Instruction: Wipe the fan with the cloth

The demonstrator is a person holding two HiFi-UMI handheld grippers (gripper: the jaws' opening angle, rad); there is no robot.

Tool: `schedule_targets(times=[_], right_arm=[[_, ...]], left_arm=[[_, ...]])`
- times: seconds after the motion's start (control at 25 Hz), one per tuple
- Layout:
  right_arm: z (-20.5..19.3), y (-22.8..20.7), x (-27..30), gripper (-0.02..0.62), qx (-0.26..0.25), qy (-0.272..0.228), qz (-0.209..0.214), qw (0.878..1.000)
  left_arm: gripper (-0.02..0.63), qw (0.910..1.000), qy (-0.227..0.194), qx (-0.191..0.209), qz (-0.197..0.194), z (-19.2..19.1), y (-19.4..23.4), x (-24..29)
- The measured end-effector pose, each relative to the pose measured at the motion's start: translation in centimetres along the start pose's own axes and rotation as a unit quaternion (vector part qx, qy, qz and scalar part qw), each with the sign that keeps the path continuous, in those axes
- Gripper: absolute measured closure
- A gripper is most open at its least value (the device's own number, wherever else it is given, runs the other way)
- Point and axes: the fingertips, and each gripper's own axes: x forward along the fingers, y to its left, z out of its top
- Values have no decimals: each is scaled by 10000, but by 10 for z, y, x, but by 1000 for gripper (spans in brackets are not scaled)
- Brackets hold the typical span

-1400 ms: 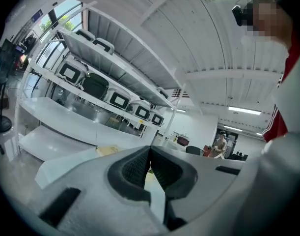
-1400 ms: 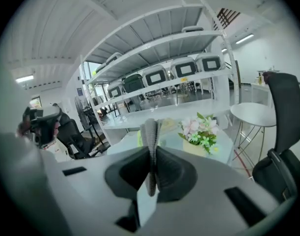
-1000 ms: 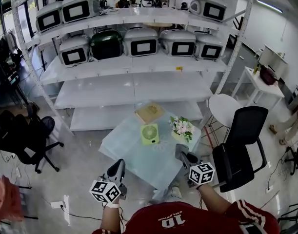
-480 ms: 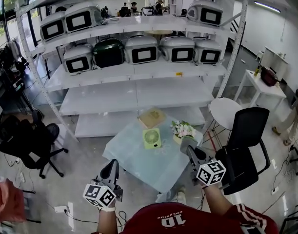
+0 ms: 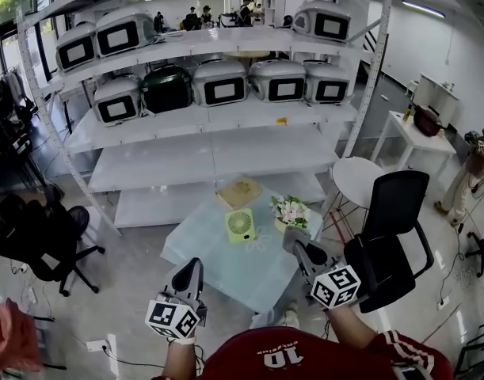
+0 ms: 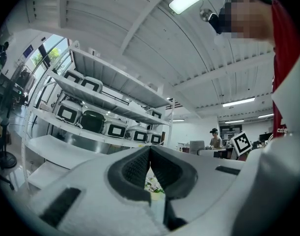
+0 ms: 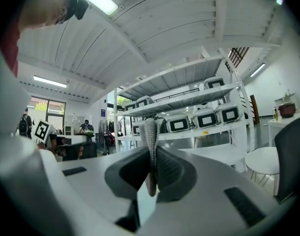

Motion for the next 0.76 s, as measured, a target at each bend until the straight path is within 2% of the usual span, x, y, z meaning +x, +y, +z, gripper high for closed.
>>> schedule_targets(times=[0.76], right_arm=[[-3, 19, 14, 578, 99, 83, 227, 9997]], left_arm=[[607, 9996, -15, -255, 111, -6, 1, -7]])
